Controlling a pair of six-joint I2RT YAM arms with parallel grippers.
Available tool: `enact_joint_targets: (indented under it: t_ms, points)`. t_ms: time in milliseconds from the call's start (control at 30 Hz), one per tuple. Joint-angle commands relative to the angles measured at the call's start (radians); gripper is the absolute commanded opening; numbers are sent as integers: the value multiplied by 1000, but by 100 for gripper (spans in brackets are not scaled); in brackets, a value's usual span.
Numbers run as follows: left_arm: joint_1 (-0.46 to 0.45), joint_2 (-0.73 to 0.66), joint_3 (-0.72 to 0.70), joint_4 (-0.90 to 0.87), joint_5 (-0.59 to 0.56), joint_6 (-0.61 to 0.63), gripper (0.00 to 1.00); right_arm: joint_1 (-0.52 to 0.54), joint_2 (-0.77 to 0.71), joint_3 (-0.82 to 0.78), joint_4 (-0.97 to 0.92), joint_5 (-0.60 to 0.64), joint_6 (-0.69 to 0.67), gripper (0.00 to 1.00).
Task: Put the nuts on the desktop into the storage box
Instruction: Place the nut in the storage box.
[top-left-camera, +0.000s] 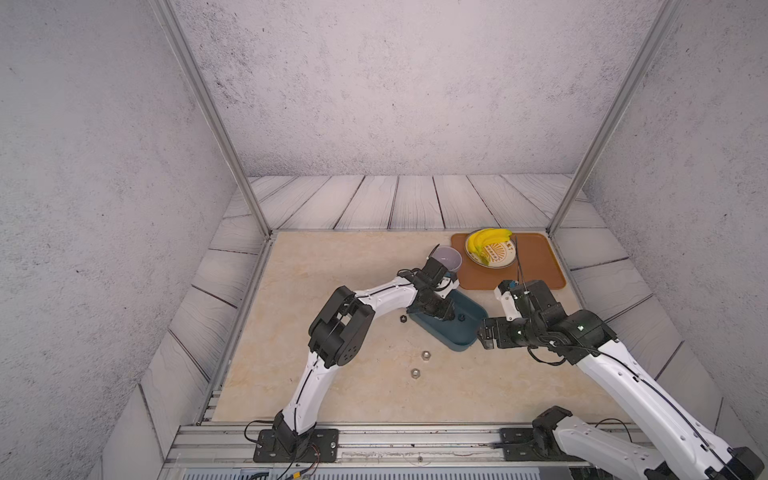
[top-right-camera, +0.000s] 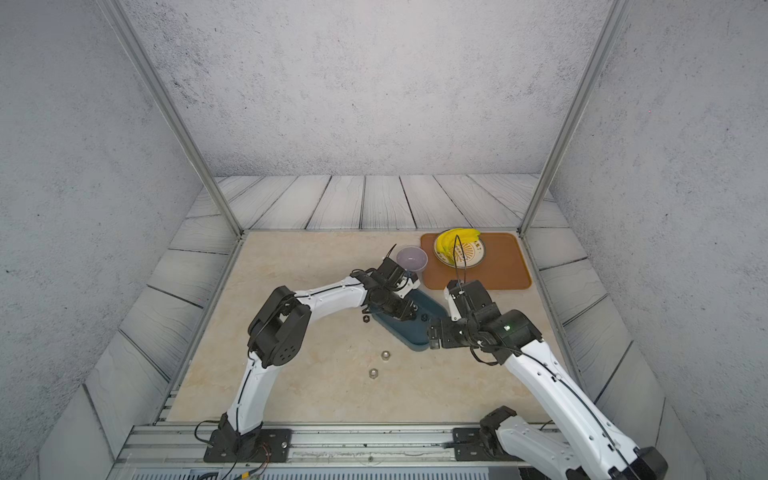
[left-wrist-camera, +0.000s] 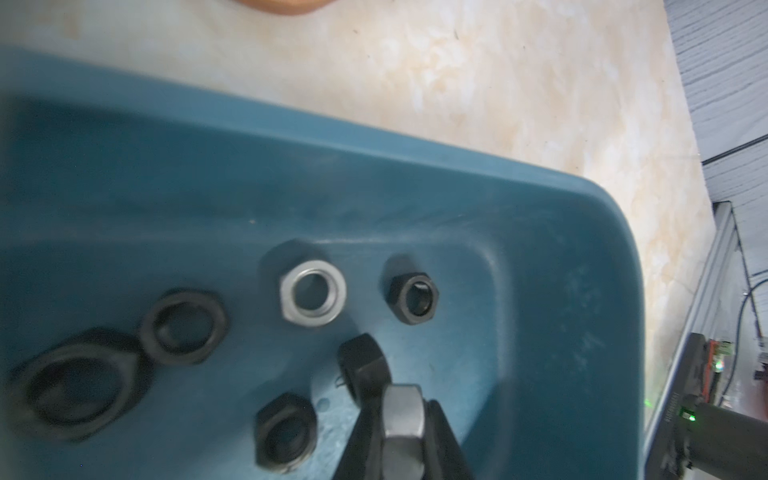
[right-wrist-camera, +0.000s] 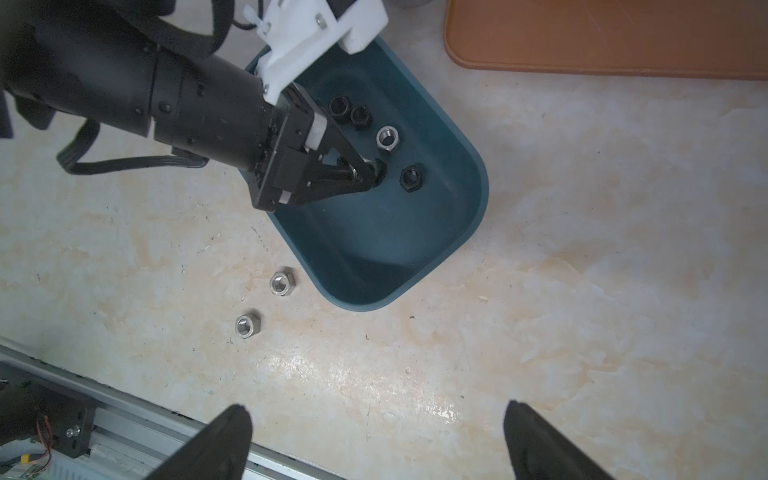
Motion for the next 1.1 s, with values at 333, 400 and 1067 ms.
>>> enact_joint_targets:
  t_ms: [333,400,1067]
  points:
    - [-16,91,68,26,107,-23,2,3,-11,4,-11,7,-7,99]
    - [-16,101,76,21,113,-25,2,3,-10,4,-12,5,-8,99]
    - [-19,63,65,2,112,-5,40,3,19,-6,-15,45,25,99]
